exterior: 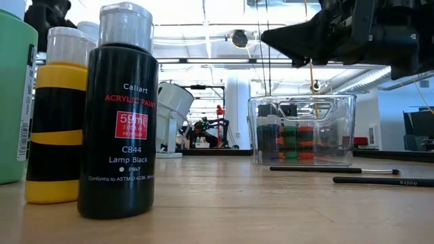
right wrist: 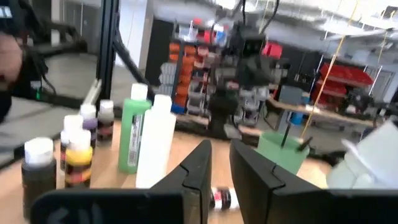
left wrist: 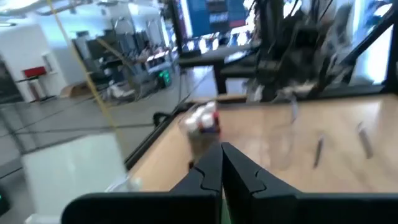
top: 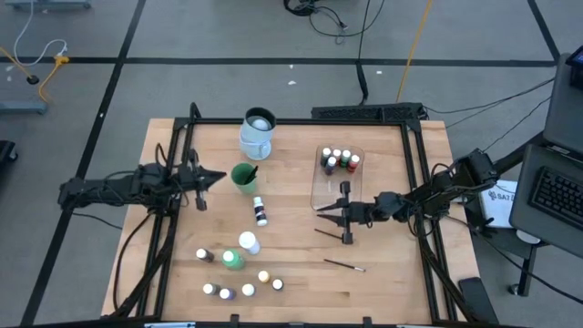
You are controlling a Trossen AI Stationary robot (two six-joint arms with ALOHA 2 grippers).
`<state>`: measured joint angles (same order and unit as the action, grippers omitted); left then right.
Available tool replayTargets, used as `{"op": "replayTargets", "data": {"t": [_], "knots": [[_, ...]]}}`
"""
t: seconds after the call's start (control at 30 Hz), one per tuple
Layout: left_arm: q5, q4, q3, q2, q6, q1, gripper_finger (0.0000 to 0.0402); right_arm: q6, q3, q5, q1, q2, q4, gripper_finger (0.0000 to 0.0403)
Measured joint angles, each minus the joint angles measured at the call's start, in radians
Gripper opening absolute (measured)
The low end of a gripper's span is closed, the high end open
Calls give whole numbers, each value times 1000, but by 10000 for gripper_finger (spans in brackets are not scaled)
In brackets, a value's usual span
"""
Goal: Pick & Place Paint Supplies
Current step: Put the bottom paint brush into the cup
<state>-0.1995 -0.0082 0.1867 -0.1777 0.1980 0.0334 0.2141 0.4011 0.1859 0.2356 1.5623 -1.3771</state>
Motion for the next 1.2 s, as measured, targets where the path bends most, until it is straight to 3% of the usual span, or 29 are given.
{"op": "replayTargets", "data": {"t": [0.17, 0.3, 0.43, 0.6, 0.7, 0.8, 1.03, 1.2], "knots": [[-8, -42, 0, 22, -1, 0, 2, -47, 12, -10, 16, 0, -77, 50], [-14, -92, 0, 23, 6, 0, 8, -32, 81, 49, 45, -27, 46, 50], [-29, -92, 0, 23, 29, 0, 7, -44, 234, 238, 93, -104, 495, 50], [-20, -73, 0, 20, 100, 0, 4, -246, 570, 436, 183, -154, 1233, 50], [-22, -42, 0, 19, 80, 0, 13, -403, 751, 497, 242, -133, 1567, 50], [-15, -66, 0, 18, 52, 0, 20, -551, 881, 498, 301, -97, 1792, 50], [-11, -80, 0, 15, 68, 0, 12, -685, 957, 496, 395, -28, 1899, 56], [-11, -79, 0, 14, 69, 0, 2, -888, 937, 474, 427, -2, 1979, 106]]}}
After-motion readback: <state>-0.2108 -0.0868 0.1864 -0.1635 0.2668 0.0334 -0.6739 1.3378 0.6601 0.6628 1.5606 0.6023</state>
